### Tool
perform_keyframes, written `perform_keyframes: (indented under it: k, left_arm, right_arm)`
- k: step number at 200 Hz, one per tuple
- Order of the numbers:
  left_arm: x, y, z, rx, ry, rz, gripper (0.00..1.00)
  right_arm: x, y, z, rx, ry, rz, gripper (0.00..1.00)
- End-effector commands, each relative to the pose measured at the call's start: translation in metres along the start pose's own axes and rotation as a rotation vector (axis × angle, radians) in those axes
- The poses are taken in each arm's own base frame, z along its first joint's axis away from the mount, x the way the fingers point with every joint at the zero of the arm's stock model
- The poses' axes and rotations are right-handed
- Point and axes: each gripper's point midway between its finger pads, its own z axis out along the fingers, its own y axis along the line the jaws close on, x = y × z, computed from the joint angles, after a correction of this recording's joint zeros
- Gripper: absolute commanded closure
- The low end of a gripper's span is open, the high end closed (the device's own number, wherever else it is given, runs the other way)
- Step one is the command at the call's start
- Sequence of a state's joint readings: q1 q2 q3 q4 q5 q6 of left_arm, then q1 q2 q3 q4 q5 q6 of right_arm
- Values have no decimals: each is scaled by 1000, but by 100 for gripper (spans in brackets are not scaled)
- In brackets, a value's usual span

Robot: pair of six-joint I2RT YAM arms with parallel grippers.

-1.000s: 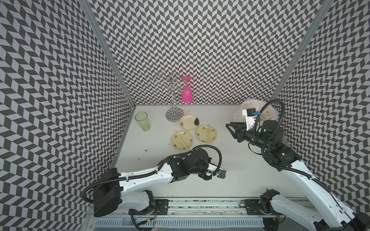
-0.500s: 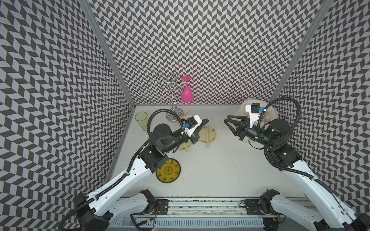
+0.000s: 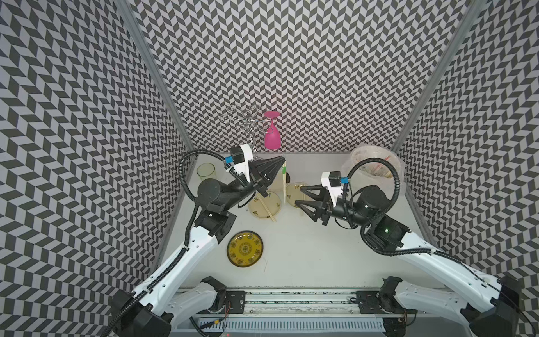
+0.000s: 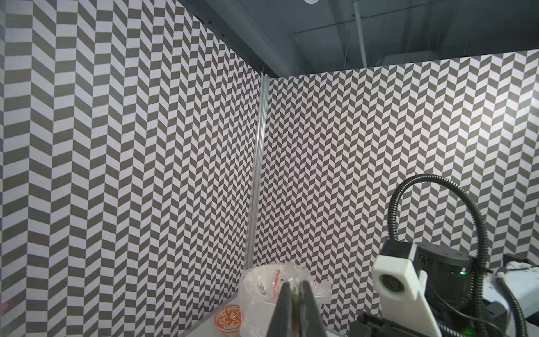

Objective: Remove the packaging of disposable chopsticks
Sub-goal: Pick up the disposable chopsticks from the center of the board.

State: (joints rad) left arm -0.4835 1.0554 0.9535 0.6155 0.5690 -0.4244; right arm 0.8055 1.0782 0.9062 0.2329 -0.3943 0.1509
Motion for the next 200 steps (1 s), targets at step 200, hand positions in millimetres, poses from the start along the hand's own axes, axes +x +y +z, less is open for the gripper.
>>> perform_keyframes:
  k: [200]
  left_arm:
    - [2, -30, -5, 194, 90, 1, 100]
  right_arm:
    - [-32, 27, 44, 42, 16, -121, 50]
